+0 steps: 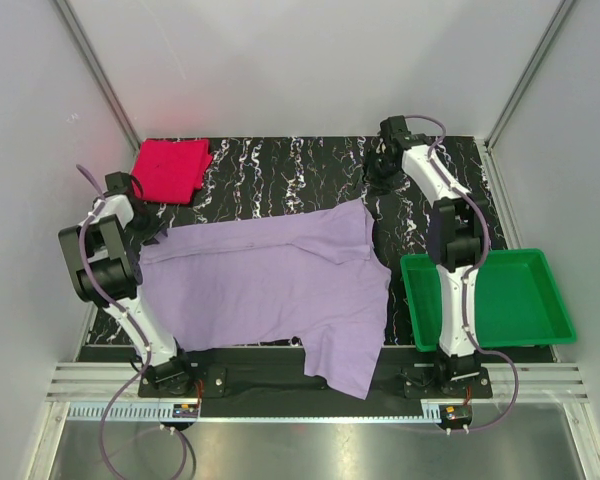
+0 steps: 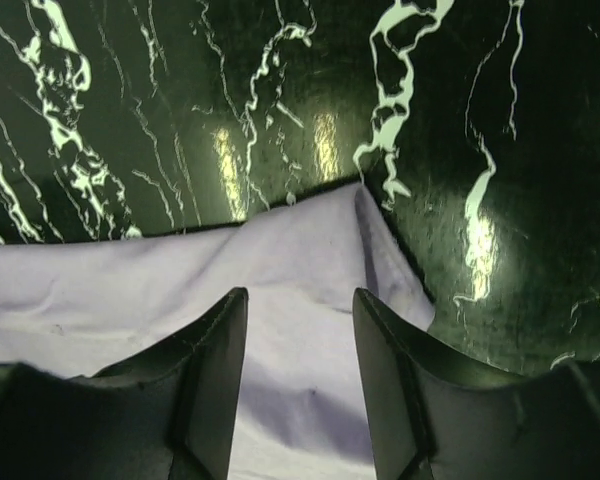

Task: Fold and stack the t-shirts
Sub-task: Fold the tshirt

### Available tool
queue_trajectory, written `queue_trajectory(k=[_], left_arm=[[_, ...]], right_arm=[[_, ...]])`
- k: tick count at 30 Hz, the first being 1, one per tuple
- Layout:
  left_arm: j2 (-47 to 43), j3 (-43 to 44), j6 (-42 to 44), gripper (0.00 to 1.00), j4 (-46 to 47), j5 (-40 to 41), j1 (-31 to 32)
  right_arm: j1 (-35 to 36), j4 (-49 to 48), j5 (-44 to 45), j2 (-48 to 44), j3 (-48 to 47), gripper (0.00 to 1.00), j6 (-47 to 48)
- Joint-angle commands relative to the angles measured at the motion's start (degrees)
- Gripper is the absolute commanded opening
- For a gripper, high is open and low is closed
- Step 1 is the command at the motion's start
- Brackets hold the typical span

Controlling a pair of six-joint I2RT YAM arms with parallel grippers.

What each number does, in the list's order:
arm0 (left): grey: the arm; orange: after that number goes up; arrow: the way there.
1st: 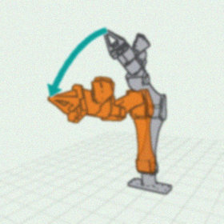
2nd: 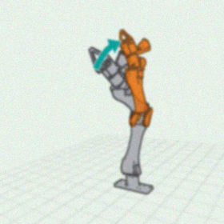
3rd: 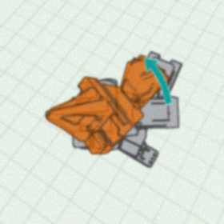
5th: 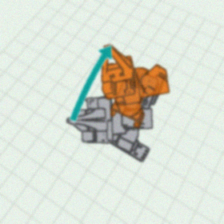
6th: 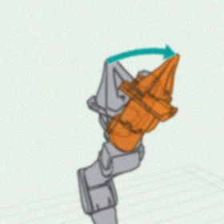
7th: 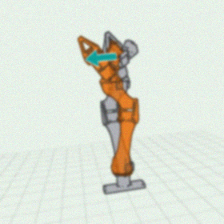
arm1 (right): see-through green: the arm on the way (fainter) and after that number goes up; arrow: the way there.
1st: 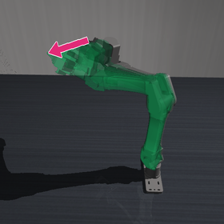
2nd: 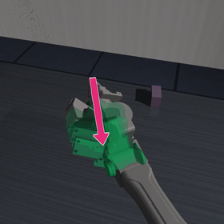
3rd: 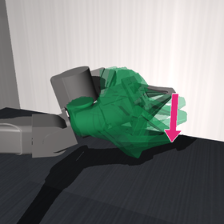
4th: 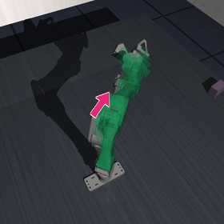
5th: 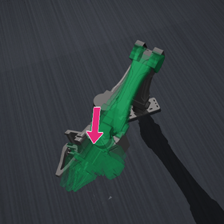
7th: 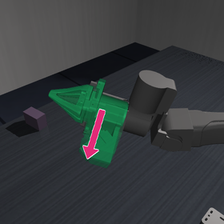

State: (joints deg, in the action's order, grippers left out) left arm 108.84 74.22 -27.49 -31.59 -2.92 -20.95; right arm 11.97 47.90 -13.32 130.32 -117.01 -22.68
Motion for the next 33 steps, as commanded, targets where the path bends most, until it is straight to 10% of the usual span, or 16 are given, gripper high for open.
queue_trajectory(k=[1,33], left_arm=[[1.1,3.0,0.2,0.36,1.9,-3.4,-0.1],[5.1,4.5,1.4,0.36,0.6,-2.1,-0.3]], right_arm=[[-1.1,1.8,-2.1,2.8,-5.9,0.53,1.2],[-1.3,-1.9,-4.5,6.4,-0.9,0.23,-0.4]])
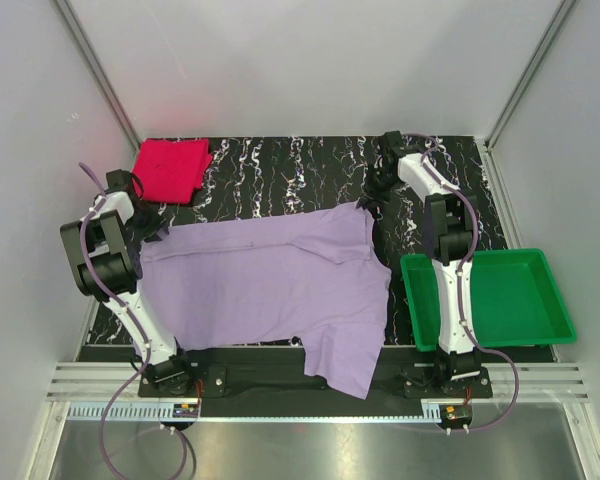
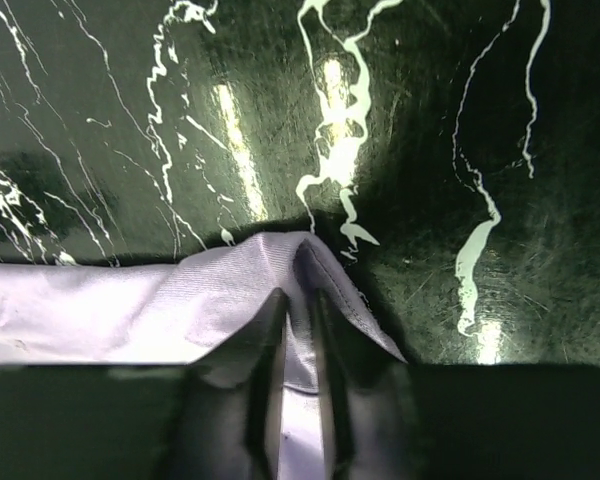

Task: Fold and stack the t-shirts
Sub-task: Fold the tshirt

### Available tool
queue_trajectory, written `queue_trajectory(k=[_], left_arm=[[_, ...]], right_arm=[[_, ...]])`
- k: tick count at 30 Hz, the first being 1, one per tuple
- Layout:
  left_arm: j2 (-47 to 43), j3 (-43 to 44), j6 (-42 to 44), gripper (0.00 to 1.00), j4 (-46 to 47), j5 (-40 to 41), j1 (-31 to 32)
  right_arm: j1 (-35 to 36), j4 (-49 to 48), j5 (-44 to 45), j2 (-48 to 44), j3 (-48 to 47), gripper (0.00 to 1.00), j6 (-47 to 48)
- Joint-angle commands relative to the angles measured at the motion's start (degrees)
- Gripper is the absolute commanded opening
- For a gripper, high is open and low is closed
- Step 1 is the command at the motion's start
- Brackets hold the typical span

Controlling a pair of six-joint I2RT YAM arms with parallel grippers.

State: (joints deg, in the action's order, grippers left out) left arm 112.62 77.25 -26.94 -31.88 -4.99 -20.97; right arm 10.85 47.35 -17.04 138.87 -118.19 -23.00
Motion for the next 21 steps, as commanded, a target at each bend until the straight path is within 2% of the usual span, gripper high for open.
queue_trajectory(k=[1,5,11,21], left_arm=[[1.2,1.4,0.8,0.36,0.9,0.0,-0.3],[1.2,1.2,1.0,0.35,1.0,0.4,-0.3],[0.8,0.7,1.0,0.36,1.2,0.8,-0.6],[1.1,0.4,0.7,0.36,1.3,1.0,-0.6]], right_arm=[[-0.2,-1.5,-0.8,-3.0,0.8,0.20,-0.2],[-0.2,0.1,-0.2,-5.0,-0.2,0.03,-1.2],[-0.2,5.0,2.6,-10.2,0.9,0.00,-3.4],[-1.7,1.5,4.6,-13.2,11.8,0.00,-3.6]])
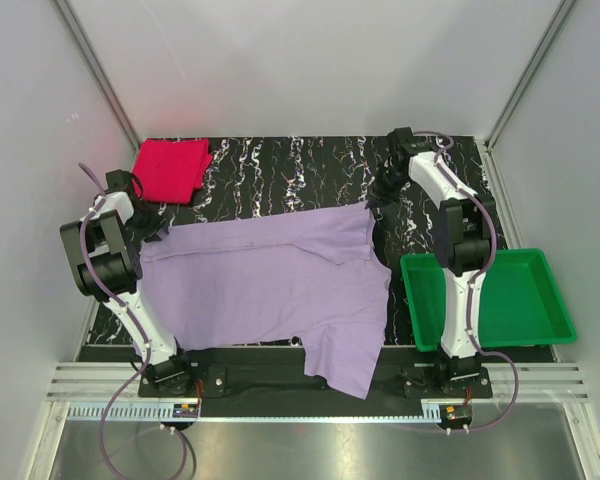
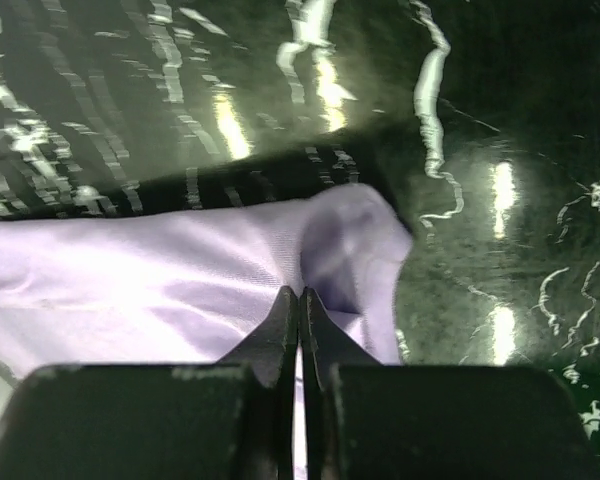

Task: Fold and stack the t-shirts
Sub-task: Fold the tshirt

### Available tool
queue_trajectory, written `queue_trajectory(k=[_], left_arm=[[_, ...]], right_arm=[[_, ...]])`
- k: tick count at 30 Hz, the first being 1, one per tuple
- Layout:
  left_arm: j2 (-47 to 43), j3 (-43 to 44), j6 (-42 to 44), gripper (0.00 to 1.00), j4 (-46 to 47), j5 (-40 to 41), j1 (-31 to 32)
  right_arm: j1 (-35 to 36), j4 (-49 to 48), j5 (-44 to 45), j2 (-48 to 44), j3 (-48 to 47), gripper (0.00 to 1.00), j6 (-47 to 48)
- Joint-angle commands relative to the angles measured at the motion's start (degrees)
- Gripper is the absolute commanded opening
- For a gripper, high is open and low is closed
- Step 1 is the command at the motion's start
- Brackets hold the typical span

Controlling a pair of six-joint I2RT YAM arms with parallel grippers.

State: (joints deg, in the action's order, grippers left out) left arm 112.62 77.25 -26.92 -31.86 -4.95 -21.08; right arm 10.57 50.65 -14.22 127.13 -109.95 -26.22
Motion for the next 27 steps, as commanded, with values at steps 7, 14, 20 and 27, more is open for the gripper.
queue_trajectory(k=[7,14,20,27], left_arm=[[0.1,0.4,1.2,0.36,0.9,1.2,-0.5],[-1.7,0.0,1.4,0.38,0.7,1.3,-0.6],[-3.5,-0.6,1.1,0.42,0.7,0.9,-0.5],[-7.8,-3.2,0.0,0.42,1.1,-0.4,-0.5]], right_arm=[[-2.3,-5.9,1.0,2.3,5.0,0.04,2.5],[-2.4,-2.5,4.6,-0.4,3.6,0.24,4.8],[-2.2,2.3,6.2,-5.7,4.7,0.43,6.5],[4.4,4.9,10.8,-15.8,9.0,0.48,9.5]])
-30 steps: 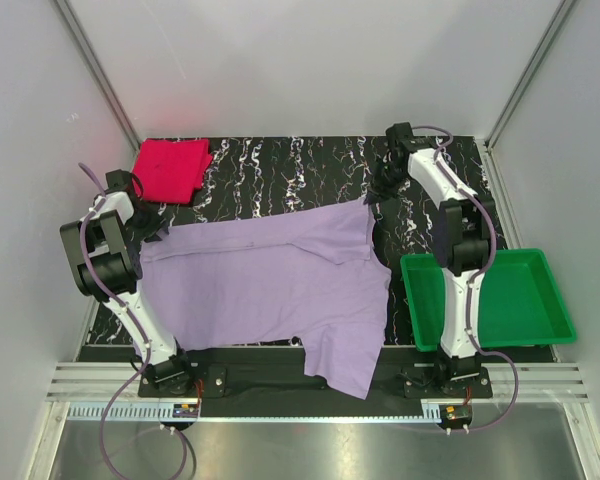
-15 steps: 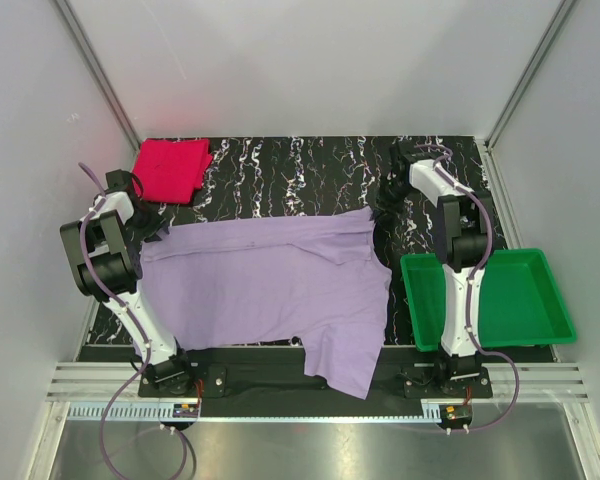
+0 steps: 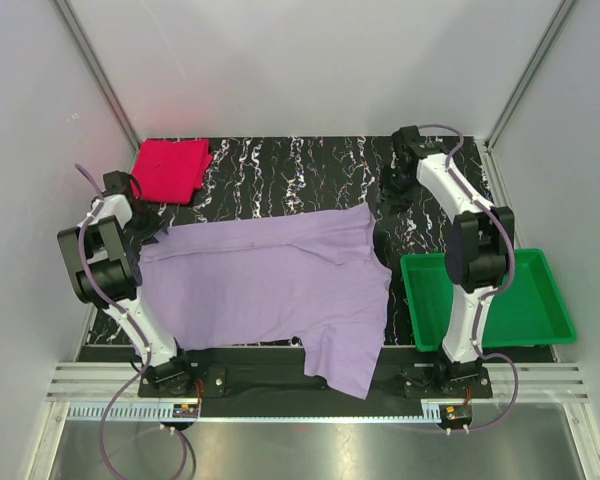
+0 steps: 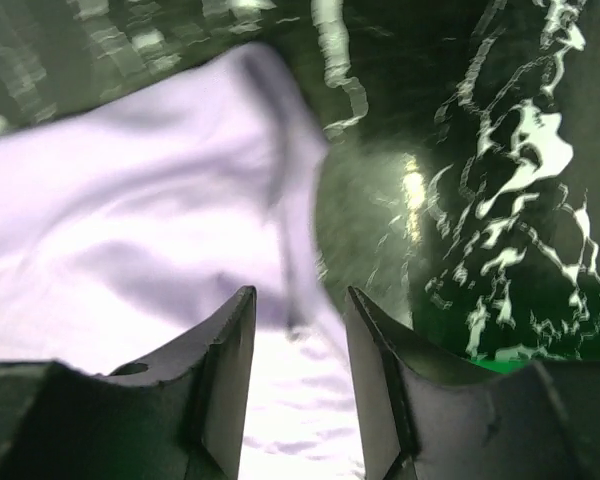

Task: Fold and stack the t-shirts
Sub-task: Fold the tshirt

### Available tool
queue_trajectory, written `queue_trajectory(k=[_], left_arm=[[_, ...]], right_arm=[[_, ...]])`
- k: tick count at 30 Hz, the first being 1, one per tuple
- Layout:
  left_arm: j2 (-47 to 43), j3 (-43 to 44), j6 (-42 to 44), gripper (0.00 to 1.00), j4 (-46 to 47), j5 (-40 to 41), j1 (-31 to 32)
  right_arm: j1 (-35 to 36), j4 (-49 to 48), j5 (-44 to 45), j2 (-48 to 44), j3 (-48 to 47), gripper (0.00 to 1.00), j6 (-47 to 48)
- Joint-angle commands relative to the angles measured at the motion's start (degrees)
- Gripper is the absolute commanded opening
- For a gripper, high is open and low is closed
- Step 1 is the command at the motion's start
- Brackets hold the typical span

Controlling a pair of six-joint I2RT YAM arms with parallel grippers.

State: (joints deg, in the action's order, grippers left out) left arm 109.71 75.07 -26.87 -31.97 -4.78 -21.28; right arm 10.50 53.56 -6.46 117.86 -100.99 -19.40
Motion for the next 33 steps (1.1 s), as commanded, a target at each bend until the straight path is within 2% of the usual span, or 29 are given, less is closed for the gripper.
queue_trajectory(k=[1,7,8,11,15,23,33], left_arm=[[-5.7,-1.6,-0.3,0.42,1.3,-0.9,-0.3],[-11.1,-5.4,-0.5,0.41,1.3,-2.7,-0.1],[-13.0,-6.2,-0.6,0.41,1.6,-3.0,0.1],[-15.9,-9.6,-1.1,0.41,2.2,-3.9,1.1],[-21.7,-13.7,-1.7,0.41,2.2,-5.8,3.2],[-31.6,-22.4,-3.1,0.42,2.1,-7.2,9.8],[-37.6,-26.1,-1.5,0.42,-0.5,-6.7,11.3]], right_arm=[[5.7,2.2,3.2,-7.0,0.0,0.48,3.7],[17.0,2.2,1.5,-7.0,0.8,0.43,5.2],[19.1,2.6,0.9,-6.5,0.6,0.37,5.2],[21.5,2.1,-1.2,-4.8,1.3,0.29,4.5],[25.3,-0.1,0.4,-3.1,3.2,0.36,4.4],[27.9,-0.7,4.3,1.8,3.1,0.45,5.2],[27.8,-2.8,14.4,6.9,1.1,0.44,4.6]])
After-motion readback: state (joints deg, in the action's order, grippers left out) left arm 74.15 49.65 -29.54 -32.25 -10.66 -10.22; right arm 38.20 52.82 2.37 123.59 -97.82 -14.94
